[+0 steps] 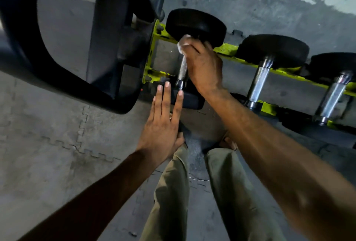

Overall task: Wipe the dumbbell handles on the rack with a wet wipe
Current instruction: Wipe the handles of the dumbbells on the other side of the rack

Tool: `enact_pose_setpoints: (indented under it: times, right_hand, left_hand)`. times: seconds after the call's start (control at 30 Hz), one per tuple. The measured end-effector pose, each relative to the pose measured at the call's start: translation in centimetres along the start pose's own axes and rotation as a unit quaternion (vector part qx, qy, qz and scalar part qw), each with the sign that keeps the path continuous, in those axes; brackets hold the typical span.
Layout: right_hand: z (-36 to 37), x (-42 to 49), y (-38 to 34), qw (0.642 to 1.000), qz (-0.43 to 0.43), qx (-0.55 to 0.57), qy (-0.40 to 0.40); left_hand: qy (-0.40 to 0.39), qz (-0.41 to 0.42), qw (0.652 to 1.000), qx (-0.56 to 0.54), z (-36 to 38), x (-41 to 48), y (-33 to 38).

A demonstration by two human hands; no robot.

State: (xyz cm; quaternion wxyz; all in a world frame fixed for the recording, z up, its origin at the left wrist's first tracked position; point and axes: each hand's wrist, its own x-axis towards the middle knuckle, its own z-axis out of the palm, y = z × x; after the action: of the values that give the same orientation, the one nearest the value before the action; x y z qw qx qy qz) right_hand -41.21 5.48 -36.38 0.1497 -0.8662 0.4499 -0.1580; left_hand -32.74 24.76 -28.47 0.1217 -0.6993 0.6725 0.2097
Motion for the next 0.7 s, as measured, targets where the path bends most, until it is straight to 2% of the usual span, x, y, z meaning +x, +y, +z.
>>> enact_pose_setpoints:
  times: [0.07, 0.13, 0.2, 0.27, 0.4, 0.5, 0.57, 0.63, 0.7]
  right_hand:
    - [-0.3, 0.9, 0.0, 0.996, 0.006, -0.084, -0.039]
    - [-0.7, 1.2, -0.6, 0.989, -0.017, -0.105, -0.102]
    - [-1.6, 1.2, -2.0, 0.951, -0.122, -0.105, -0.263]
    - [-3.0, 2.1, -2.7, 0.911, -0.173, -0.101, -0.360]
    - [-4.8, 5.0, -2.2, 0.919, -0.113, -0.179, -0.332]
    - [-5.1, 5.0, -4.4, 0.867, -0.163, -0.173, -0.438]
    - [-5.1, 5.5, -6.2, 0.827, -0.164, -0.164, -0.513]
    - [-5.0, 6.4, -6.9, 0.815, -0.131, -0.149, -0.545]
    - [-4.7, 6.4, -6.8, 0.826, -0.120, -0.115, -0.538]
  left_hand:
    - [-0.005, 0.003, 1.000, 0.012, -0.2, 0.1, -0.1]
    - [-0.009, 0.006, 1.000, 0.026, -0.1, 0.3, -0.2]
    - [-0.005, 0.004, 1.000, 0.025, 0.0, 0.1, -0.2]
    - [-0.004, 0.005, 1.000, 0.029, 0.0, 0.0, -0.2]
    - [-0.003, 0.004, 0.999, 0.041, -0.3, 0.0, 0.0]
    - [0.005, -0.005, 0.999, 0.038, -0.2, 0.0, 0.3]
    - [0.015, -0.014, 0.999, 0.039, -0.1, 0.0, 0.4]
    - [0.022, -0.020, 0.999, 0.035, -0.2, 0.2, 0.5]
    - [0.013, -0.026, 0.999, 0.039, -0.2, 0.2, 0.8]
